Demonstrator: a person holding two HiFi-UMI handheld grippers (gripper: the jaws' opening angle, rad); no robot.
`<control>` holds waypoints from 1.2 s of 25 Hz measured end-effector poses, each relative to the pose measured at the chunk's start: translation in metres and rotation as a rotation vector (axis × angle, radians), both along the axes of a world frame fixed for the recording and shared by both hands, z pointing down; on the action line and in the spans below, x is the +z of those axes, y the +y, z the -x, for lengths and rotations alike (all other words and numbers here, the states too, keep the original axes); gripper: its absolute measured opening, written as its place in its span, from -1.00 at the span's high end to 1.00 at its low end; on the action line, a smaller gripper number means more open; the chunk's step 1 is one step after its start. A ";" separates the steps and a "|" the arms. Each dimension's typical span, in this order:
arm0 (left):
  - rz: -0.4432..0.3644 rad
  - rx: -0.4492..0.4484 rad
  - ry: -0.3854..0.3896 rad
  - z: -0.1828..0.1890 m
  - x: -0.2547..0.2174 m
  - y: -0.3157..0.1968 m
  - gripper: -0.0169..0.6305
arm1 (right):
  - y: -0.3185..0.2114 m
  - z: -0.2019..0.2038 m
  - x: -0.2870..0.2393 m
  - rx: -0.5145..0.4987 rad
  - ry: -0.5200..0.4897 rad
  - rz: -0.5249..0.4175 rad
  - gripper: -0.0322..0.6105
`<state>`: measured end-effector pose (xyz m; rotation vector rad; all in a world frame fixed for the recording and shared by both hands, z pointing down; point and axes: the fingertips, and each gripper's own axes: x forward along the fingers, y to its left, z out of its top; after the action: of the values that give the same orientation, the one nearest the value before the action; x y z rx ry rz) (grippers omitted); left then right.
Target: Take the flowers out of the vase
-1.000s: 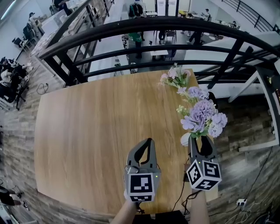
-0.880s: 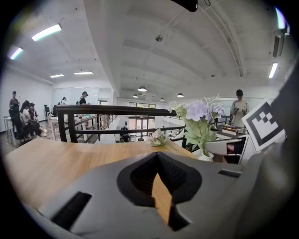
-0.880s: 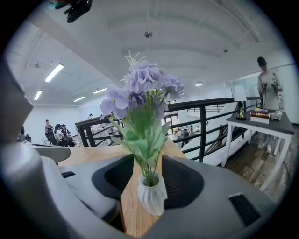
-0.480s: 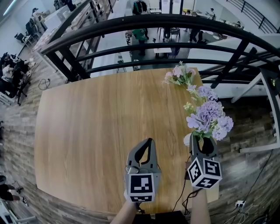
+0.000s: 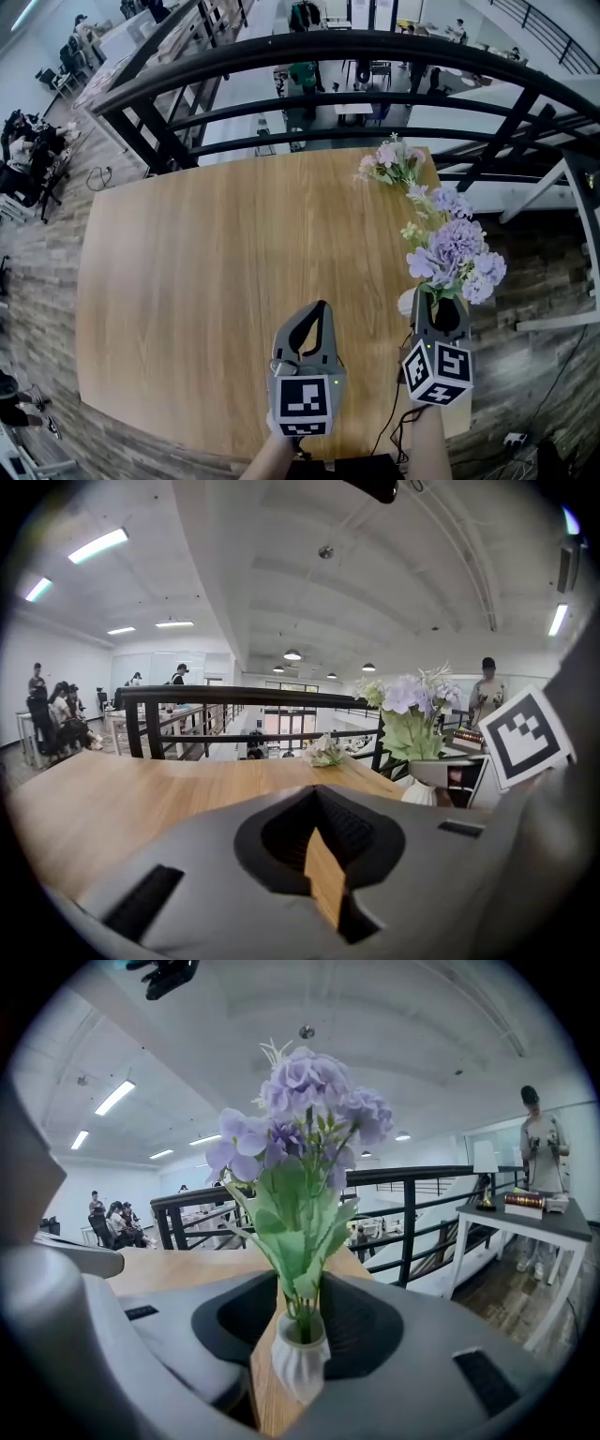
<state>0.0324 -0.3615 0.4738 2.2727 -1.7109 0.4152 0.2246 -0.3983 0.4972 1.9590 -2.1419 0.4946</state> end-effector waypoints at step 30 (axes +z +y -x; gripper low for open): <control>0.002 -0.013 0.008 0.002 0.001 0.001 0.84 | -0.003 -0.004 0.001 0.011 0.075 -0.034 0.64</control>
<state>0.0306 -0.3601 0.4744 2.2577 -1.7196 0.4045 0.2282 -0.4013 0.4979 1.9750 -2.1091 0.3829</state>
